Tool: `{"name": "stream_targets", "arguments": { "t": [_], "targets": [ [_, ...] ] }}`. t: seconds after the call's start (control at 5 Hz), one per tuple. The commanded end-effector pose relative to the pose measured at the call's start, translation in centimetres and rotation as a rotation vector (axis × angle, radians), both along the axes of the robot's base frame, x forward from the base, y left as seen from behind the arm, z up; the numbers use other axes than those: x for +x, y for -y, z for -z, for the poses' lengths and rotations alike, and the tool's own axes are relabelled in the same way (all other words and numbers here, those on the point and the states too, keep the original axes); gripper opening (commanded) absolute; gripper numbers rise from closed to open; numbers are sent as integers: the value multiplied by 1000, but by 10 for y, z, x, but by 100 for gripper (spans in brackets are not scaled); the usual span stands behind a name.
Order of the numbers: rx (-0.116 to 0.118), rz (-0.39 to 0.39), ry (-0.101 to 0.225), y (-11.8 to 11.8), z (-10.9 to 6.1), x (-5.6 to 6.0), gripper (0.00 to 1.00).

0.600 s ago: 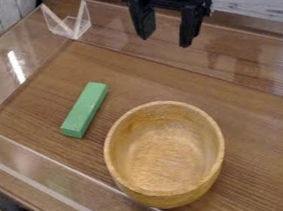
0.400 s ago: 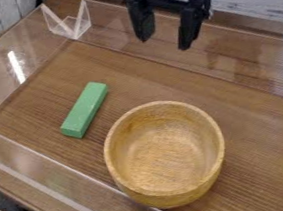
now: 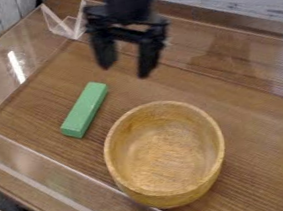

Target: Put the green block in the brown bowl

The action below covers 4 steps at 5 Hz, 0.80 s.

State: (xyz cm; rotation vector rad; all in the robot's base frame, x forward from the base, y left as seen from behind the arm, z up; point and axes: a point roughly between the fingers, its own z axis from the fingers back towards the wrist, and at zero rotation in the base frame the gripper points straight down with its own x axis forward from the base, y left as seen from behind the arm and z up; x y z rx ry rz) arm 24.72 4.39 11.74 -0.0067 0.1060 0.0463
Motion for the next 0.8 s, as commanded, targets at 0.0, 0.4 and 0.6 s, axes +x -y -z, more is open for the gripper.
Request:
{"name": "stream_targets", "arguments": {
  "t": [0.0, 0.4, 0.6],
  "targets": [
    [23, -23, 60, -19, -7, -6, 100],
    [38, -64, 62, -26, -1, -1, 100],
    [42, -76, 57, -31, 1, 4, 100]
  ]
}}
